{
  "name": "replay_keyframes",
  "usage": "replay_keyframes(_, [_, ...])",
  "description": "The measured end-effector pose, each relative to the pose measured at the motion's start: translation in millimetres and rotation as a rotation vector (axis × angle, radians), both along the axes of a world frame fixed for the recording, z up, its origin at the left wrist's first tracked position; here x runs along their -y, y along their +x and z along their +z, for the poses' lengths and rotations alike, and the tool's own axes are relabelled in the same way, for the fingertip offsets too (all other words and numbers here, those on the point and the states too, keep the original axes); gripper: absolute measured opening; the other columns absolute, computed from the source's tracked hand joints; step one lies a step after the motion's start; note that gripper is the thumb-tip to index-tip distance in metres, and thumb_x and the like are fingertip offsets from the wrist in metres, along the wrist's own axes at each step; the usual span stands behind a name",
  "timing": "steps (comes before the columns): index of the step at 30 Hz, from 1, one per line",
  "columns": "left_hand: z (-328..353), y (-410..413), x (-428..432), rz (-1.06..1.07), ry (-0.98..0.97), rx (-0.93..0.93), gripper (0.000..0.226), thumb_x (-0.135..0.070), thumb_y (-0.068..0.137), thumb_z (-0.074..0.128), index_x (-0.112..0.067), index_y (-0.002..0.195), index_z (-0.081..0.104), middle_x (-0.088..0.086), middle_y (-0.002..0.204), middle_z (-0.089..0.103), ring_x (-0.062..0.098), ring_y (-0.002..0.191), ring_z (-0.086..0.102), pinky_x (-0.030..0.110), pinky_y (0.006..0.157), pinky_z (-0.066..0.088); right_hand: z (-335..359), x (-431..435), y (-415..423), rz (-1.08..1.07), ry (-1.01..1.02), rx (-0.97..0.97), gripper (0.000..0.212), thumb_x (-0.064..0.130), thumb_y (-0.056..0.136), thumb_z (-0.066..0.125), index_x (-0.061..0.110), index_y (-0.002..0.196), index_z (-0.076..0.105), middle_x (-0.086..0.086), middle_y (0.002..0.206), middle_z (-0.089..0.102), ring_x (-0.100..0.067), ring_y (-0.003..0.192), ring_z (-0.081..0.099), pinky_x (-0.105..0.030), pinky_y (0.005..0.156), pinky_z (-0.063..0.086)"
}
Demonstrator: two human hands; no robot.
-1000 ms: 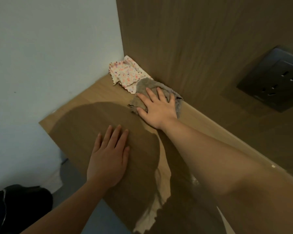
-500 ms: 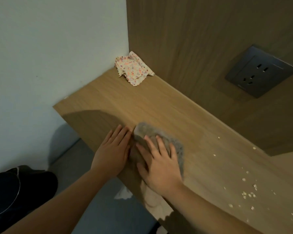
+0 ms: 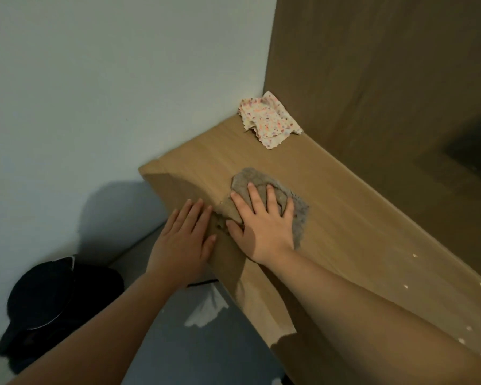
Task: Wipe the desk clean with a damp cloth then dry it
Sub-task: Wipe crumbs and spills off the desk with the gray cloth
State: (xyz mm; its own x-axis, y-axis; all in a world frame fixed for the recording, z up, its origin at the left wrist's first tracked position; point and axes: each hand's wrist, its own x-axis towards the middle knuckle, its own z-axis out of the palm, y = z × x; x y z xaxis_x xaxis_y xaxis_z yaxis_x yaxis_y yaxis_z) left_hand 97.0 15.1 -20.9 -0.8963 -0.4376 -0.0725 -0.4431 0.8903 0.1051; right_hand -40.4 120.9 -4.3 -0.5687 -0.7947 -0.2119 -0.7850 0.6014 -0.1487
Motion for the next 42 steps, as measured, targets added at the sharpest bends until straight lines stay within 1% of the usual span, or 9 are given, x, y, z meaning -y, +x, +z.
replay_keyframes(6, [5, -2, 27, 0.216, 0.062, 0.055, 0.063, -0.048, 0.098, 0.011, -0.014, 0.148, -0.004, 0.003, 0.157, -0.008, 0.014, 0.143, -0.011, 0.032, 0.114, -0.006, -4, 115, -11, 0.052, -0.073, 0.011, 0.059, 0.059, 0.093, 0.024, 0.039, 0.147, 0.011, 0.002, 0.158, -0.005, -0.033, 0.142, -0.013, -0.065, 0.105, -0.012])
replay_keyframes(12, [20, -3, 27, 0.354, 0.548, -0.392, 0.055, -0.021, 0.085, 0.035, -0.016, 0.14, 0.034, 0.0, 0.134, 0.046, 0.019, 0.124, 0.041, 0.043, 0.107, 0.03, -4, 98, 0, 0.161, -0.05, -0.028, 0.057, 0.06, 0.092, 0.019, 0.043, 0.146, 0.011, 0.005, 0.158, -0.004, -0.032, 0.142, -0.011, -0.066, 0.105, -0.009])
replay_keyframes(16, [27, 0, -12, 0.334, 0.425, -0.4, 0.044, -0.009, 0.095, 0.041, -0.011, 0.138, 0.038, 0.005, 0.13, 0.051, 0.021, 0.122, 0.043, 0.041, 0.107, 0.03, -3, 6, 25, 0.146, -0.095, -0.043, 0.054, 0.056, 0.093, 0.024, 0.043, 0.145, 0.016, 0.007, 0.157, 0.004, -0.028, 0.143, -0.004, -0.061, 0.108, -0.006])
replay_keyframes(24, [8, -7, -86, 0.011, 0.092, 0.0, 0.062, -0.044, 0.092, 0.019, -0.015, 0.146, 0.027, 0.004, 0.153, 0.025, 0.029, 0.143, 0.012, 0.05, 0.113, 0.008, -6, -191, 87, 0.07, 0.048, -0.108, 0.052, 0.059, 0.091, 0.027, 0.038, 0.138, 0.039, 0.004, 0.144, 0.042, -0.031, 0.13, 0.042, -0.057, 0.099, 0.019])
replay_keyframes(28, [5, -1, -100, -0.075, 0.018, 0.031, 0.058, -0.041, 0.089, 0.031, -0.007, 0.133, 0.049, 0.014, 0.136, 0.05, 0.036, 0.129, 0.042, 0.061, 0.098, 0.034, 2, -162, 70, -0.016, 0.031, -0.092, 0.055, 0.06, 0.091, 0.025, 0.042, 0.142, 0.027, 0.004, 0.153, 0.024, -0.033, 0.139, 0.024, -0.062, 0.104, 0.008])
replay_keyframes(32, [6, -2, -100, -0.056, 0.003, 0.115, 0.056, -0.04, 0.099, 0.02, -0.016, 0.149, 0.012, 0.003, 0.157, 0.006, 0.024, 0.144, -0.001, 0.05, 0.113, 0.008, 3, -101, 40, -0.177, 0.035, 0.011, 0.058, 0.059, 0.093, 0.018, 0.042, 0.146, 0.0, 0.008, 0.157, -0.011, -0.026, 0.142, -0.014, -0.06, 0.107, -0.011])
replay_keyframes(35, [9, -3, -101, -0.044, 0.0, 0.121, 0.057, -0.04, 0.099, 0.021, -0.021, 0.149, 0.003, 0.0, 0.157, 0.002, 0.022, 0.144, -0.006, 0.048, 0.114, 0.005, -1, -134, 59, -0.109, -0.007, -0.043, 0.057, 0.057, 0.094, 0.021, 0.041, 0.146, 0.005, 0.006, 0.157, -0.002, -0.027, 0.144, -0.006, -0.059, 0.109, -0.008])
replay_keyframes(39, [9, -14, -114, -0.002, -0.005, 0.057, 0.053, -0.038, 0.098, 0.025, -0.026, 0.149, 0.013, 0.0, 0.156, 0.012, 0.022, 0.144, -0.002, 0.053, 0.112, 0.002, -8, -203, 86, 0.004, -0.047, -0.155, 0.055, 0.057, 0.086, 0.034, 0.038, 0.137, 0.038, 0.003, 0.144, 0.042, -0.032, 0.132, 0.039, -0.059, 0.101, 0.016])
replay_keyframes(42, [11, -42, -123, -0.088, 0.042, 0.047, 0.052, -0.041, 0.098, 0.025, -0.029, 0.148, 0.018, -0.003, 0.156, 0.012, 0.022, 0.144, -0.003, 0.053, 0.112, 0.002, -4, -192, 52, -0.035, -0.022, -0.117, 0.055, 0.058, 0.085, 0.033, 0.041, 0.137, 0.036, 0.003, 0.147, 0.038, -0.033, 0.135, 0.034, -0.065, 0.104, 0.019])
